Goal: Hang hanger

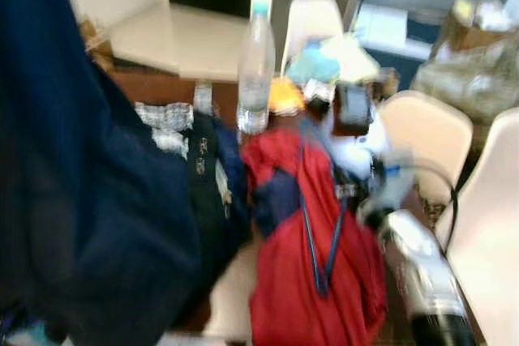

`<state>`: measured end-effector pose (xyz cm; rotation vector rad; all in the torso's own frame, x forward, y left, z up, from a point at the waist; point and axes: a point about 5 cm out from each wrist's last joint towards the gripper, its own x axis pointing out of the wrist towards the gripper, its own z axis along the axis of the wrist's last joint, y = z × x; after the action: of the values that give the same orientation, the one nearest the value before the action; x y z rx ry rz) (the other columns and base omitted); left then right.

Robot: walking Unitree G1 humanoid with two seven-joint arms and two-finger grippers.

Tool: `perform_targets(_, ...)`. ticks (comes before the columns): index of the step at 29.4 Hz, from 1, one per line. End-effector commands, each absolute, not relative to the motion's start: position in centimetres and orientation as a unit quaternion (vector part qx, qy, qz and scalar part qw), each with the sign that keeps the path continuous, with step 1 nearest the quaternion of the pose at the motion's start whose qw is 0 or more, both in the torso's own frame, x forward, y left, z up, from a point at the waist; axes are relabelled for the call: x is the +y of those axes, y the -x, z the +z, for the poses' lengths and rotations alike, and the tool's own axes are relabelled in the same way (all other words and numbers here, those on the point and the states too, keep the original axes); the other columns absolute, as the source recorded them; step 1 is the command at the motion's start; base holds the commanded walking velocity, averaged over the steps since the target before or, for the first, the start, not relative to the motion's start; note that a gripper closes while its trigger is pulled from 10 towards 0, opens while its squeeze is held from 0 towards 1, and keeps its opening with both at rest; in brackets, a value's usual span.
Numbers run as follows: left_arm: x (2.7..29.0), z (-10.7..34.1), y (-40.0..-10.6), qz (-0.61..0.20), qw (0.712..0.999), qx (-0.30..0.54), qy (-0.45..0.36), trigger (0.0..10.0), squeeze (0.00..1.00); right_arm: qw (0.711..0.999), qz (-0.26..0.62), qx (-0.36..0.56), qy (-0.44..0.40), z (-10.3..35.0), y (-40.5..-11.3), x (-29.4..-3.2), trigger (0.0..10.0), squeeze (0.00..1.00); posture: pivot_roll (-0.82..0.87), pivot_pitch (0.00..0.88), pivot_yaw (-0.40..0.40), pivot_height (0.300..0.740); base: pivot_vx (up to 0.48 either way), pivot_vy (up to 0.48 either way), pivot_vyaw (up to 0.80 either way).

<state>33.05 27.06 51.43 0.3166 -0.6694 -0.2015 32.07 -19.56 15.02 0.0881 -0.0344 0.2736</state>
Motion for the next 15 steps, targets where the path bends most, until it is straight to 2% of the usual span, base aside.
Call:
perform_targets(1,27.9,51.8,-32.3,-0.095,0.924,-0.339,-0.148,10.0,0.00,0.989,0.137,0.001,-0.046,14.0,-31.8,-19.3,10.0,0.00,0.13,0.050,-0.034,0.740,0.000,0.000,0.00)
perform_targets(7,27.4,51.6,-32.5,-0.122,0.922,-0.338,-0.142,10.0,0.00,0.989,0.138,0.001,-0.046,14.0,-31.8,-19.3,10.0,0.00,0.13,0.050,-0.033,0.740,0.000,0.000,0.00)
perform_targets(8,26.0,50.8,-32.8,-0.199,0.910,-0.328,-0.156,10.0,0.00,0.989,0.137,0.001,-0.046,14.0,-31.7,-19.3,10.0,0.00,0.14,0.054,-0.029,0.740,0.000,0.000,0.00)
perform_targets(9,25.6,49.7,-33.2,-0.227,0.911,-0.297,-0.177,10.0,0.00,0.990,0.136,0.002,-0.046,13.9,-31.7,-19.3,10.0,0.00,0.13,0.055,-0.028,0.740,0.000,0.000,0.00)
perform_targets(12,25.3,48.9,-33.6,-0.243,0.911,-0.274,-0.190,10.0,0.00,0.990,0.136,0.002,-0.046,13.9,-31.7,-19.3,10.0,0.00,0.13,0.056,-0.027,0.740,0.000,0.000,0.00)
perform_targets(15,27.5,44.2,-35.0,-0.192,0.918,-0.139,-0.319,10.0,0.00,0.990,0.132,0.004,-0.045,13.8,-31.5,-19.6,10.0,0.00,0.13,0.061,-0.025,0.740,0.000,0.000,0.00)
